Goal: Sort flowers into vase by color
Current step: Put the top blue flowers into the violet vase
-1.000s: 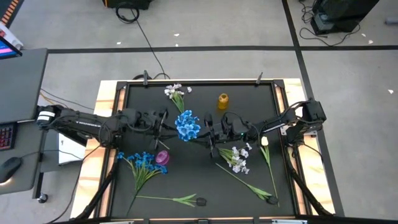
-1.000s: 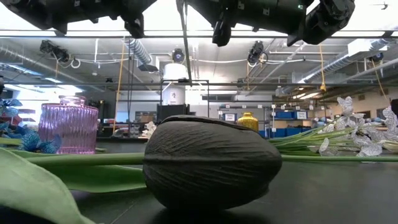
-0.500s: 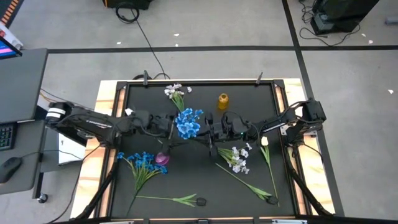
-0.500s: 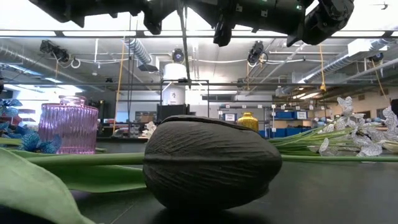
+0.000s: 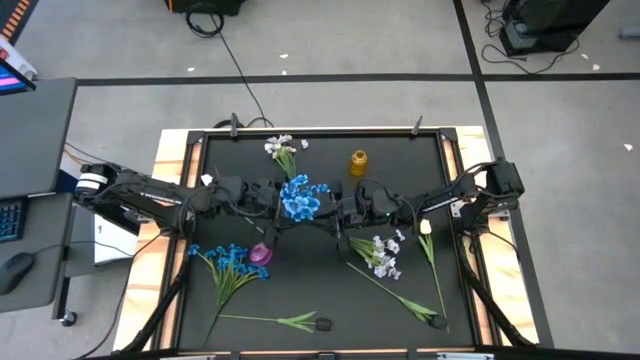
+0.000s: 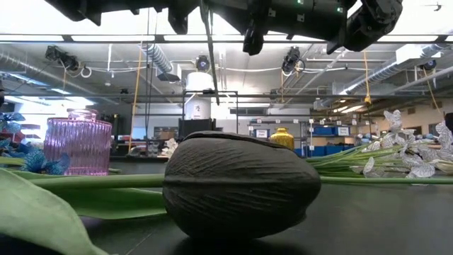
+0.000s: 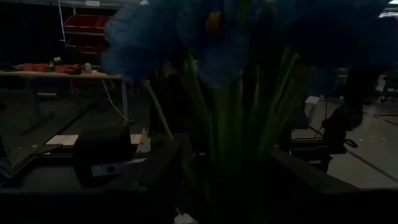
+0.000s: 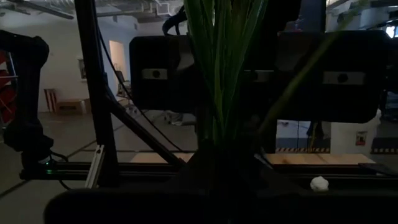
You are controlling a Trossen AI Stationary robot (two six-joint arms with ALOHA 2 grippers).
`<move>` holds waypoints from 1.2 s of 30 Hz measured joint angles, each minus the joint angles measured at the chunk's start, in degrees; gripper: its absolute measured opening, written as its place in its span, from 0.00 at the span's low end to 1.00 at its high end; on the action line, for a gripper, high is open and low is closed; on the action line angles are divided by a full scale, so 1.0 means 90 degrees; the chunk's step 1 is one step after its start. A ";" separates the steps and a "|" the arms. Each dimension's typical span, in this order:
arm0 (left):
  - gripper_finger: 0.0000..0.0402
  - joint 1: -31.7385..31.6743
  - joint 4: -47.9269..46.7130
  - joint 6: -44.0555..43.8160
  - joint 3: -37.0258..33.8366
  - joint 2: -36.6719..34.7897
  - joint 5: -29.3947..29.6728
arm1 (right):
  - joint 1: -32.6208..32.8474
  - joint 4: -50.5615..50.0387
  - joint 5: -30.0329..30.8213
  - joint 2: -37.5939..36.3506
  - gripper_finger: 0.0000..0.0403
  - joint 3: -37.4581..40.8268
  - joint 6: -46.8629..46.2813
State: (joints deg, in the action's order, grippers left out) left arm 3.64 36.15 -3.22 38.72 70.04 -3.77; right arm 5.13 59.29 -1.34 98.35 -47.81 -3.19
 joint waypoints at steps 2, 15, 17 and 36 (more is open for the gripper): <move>0.43 0.0000 -0.0028 0.0000 -0.0002 0.0000 0.0000 | 0.0000 0.0002 0.0000 0.0000 0.08 0.0000 0.0029; 0.20 0.0000 -0.0044 -0.0004 -0.0005 -0.0002 -0.0013 | -0.0002 0.0000 0.0002 0.0000 0.11 0.0000 0.0045; 0.16 0.0000 -0.0045 -0.0007 -0.0005 -0.0002 -0.0010 | 0.0000 -0.0009 0.0002 0.0000 0.13 0.0000 0.0045; 0.05 0.0056 -0.0822 -0.0275 -0.0020 -0.0509 -0.0280 | 0.0000 -0.1390 0.0009 -0.0423 0.37 0.0000 0.0457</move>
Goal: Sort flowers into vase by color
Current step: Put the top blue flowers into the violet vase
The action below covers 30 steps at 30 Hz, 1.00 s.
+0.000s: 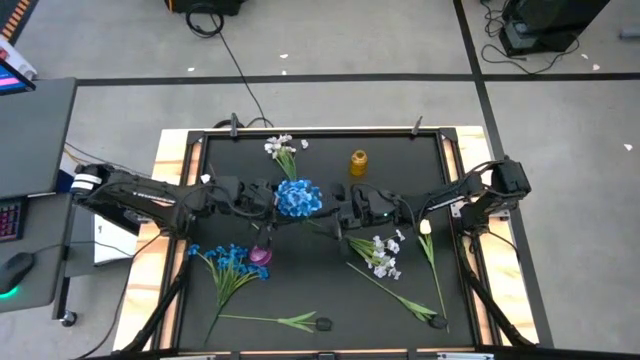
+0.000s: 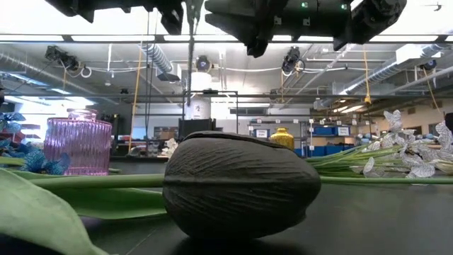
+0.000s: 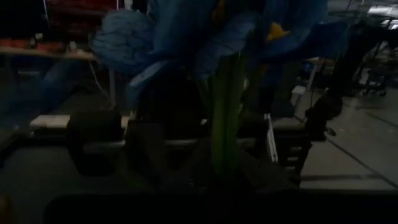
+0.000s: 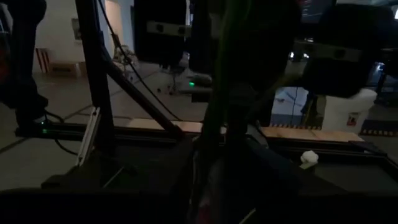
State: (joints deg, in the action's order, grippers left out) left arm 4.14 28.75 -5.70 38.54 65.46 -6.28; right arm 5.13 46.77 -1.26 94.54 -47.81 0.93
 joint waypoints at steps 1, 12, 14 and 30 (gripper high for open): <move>0.05 0.0001 -0.0101 0.0045 0.0006 -0.0112 0.0000 | 0.0000 -0.0222 0.0005 -0.0090 0.38 0.0002 0.0028; 0.05 0.0227 -0.1979 0.0167 0.0008 -0.1647 0.0068 | -0.0002 -0.1377 0.0017 -0.0605 0.38 0.0002 0.0087; 0.05 0.0295 -0.2406 0.0204 0.0008 -0.1913 0.0070 | -0.0002 -0.1434 0.0017 -0.0605 0.38 0.0005 0.0088; 0.05 0.1234 -0.4036 0.0537 0.0008 -0.3419 0.0515 | -0.0049 -0.1493 0.0037 -0.0602 0.38 0.0005 0.0061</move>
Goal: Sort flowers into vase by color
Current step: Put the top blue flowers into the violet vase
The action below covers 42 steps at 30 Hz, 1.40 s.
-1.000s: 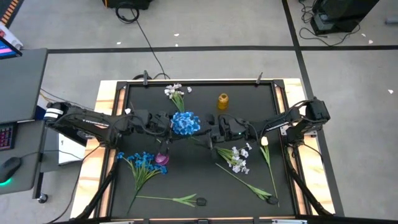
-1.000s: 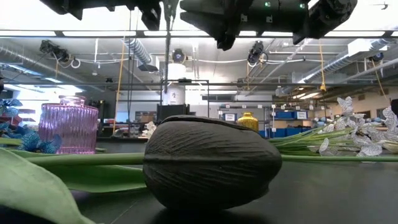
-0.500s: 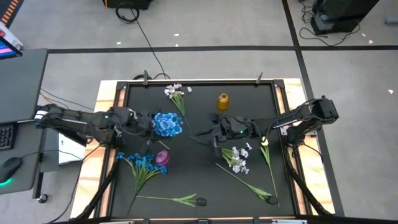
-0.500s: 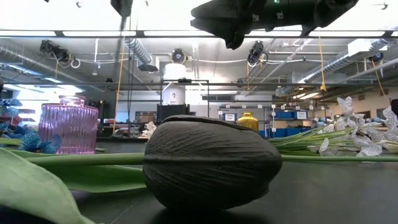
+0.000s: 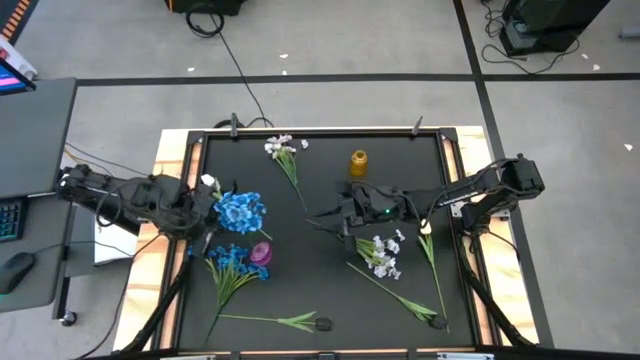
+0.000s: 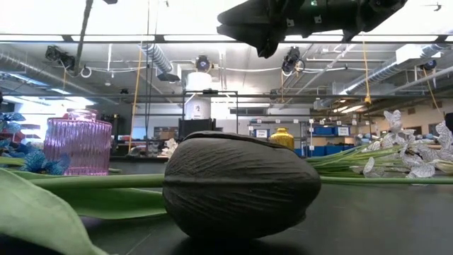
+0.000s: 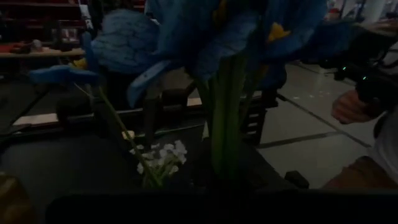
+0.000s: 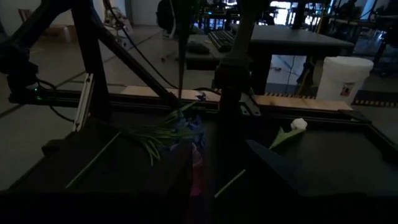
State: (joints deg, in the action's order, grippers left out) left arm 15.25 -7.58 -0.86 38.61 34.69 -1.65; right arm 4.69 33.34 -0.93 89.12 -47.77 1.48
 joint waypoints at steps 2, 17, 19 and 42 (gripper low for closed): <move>0.05 0.0084 -0.0073 0.0193 0.0000 -0.0097 0.0100 | 0.0000 0.0005 -0.0002 0.0000 0.38 0.0000 0.0000; 0.05 0.0113 0.0677 0.0536 -0.1007 -0.0754 0.0109 | 0.0000 0.0010 -0.0003 0.0001 0.38 0.0000 -0.0049; 0.05 0.0109 0.0899 0.0413 -0.1221 -0.0960 0.0111 | 0.0000 0.0031 -0.0005 0.0002 0.38 0.0000 -0.0049; 0.05 0.0104 0.1104 0.0043 -0.2059 -0.1317 0.0228 | 0.0000 0.0193 -0.0005 0.0005 0.38 0.0000 -0.0049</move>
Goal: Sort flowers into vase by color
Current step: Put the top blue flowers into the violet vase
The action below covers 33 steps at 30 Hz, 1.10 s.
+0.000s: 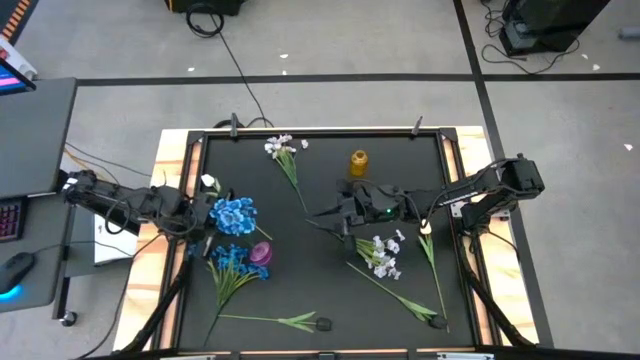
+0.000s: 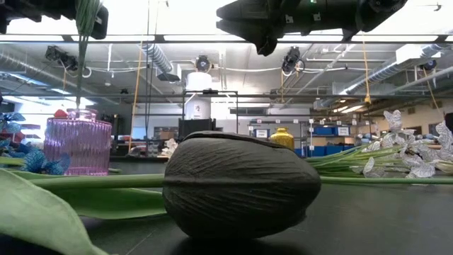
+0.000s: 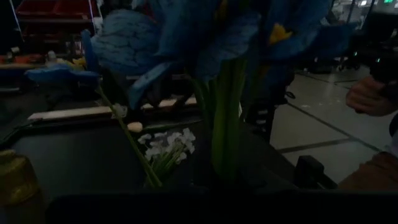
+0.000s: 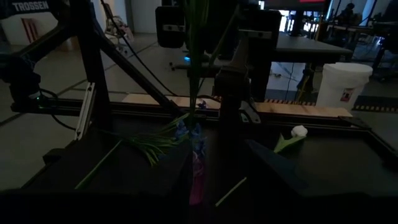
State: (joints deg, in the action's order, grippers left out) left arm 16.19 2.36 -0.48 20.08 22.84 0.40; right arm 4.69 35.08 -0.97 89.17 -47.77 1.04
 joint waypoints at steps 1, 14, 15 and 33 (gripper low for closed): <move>0.05 0.0000 -0.0035 -0.0010 0.0000 0.0004 0.0000 | 0.0000 0.0001 0.0000 0.0000 0.38 0.0000 0.0000; 0.15 0.0000 -0.0052 -0.0218 0.0000 0.0004 0.0031 | 0.0000 0.0001 0.0000 0.0000 0.38 0.0000 0.0000; 0.16 0.0000 -0.0057 -0.0220 0.0000 0.0001 0.0054 | 0.0000 0.0001 0.0000 0.0000 0.38 0.0000 0.0000; 0.47 0.0000 -0.0511 -0.0943 0.0002 0.0001 0.0306 | 0.0000 -0.0001 0.0000 0.0001 0.38 0.0000 0.0000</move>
State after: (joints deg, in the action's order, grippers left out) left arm 16.19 -2.24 -8.97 20.10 22.85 3.16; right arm 4.69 35.07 -0.97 89.17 -47.77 1.04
